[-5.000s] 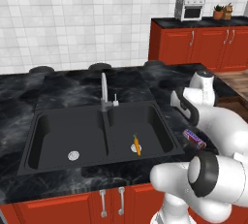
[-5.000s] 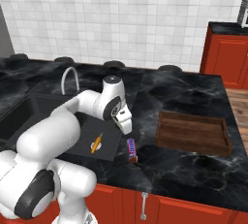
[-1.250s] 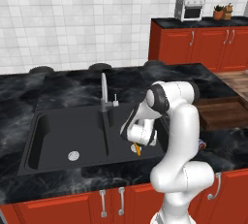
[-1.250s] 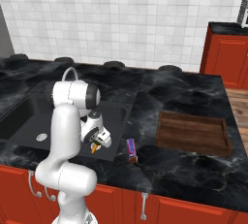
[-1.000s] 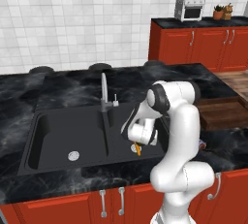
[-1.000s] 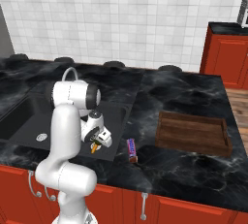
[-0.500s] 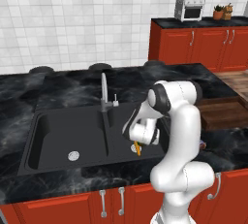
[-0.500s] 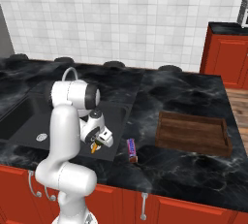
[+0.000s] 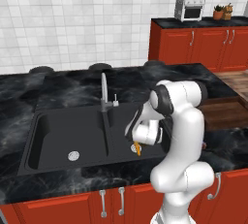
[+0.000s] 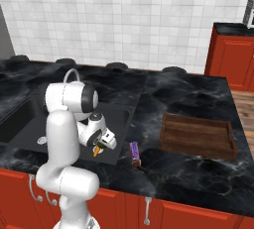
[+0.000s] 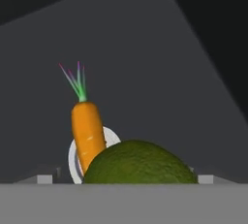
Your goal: Pick up all produce items and place them in the sink. Turn on the sink faucet to wash them. Then turn the sink off and put them in the tray.
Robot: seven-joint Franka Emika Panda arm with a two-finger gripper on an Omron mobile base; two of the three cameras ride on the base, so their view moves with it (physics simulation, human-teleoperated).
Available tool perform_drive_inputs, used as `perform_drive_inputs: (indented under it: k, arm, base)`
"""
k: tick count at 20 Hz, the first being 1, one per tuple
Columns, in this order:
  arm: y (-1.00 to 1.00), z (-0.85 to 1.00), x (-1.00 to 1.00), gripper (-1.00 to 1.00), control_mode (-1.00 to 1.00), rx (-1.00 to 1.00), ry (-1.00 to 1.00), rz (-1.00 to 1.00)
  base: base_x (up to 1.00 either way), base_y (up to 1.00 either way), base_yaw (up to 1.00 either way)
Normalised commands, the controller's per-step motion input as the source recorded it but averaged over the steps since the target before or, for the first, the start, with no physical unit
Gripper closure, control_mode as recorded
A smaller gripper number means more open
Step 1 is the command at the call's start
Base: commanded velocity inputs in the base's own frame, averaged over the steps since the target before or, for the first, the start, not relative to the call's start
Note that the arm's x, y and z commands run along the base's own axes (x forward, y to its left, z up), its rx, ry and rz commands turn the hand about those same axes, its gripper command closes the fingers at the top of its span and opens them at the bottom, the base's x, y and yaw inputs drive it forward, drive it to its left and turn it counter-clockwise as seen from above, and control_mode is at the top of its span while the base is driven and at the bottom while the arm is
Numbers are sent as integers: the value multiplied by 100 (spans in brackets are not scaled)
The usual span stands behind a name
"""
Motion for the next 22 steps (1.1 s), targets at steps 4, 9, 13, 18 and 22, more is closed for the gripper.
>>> perform_drive_inputs:
  k: [4,9,13,18,22]
  arm:
    - [0,55,0,-100,-100,0,0,0]
    - [0,36,0,-100,-100,0,0,0]
    - [0,0,0,-100,-100,0,0,0]
    - [0,9,0,-100,-100,0,0,0]
    - [-2,39,-9,-100,-100,0,0,0]
  base:
    - [0,0,0]
    - [0,0,0]
    - [0,0,0]
    - [0,0,0]
    - [0,0,0]
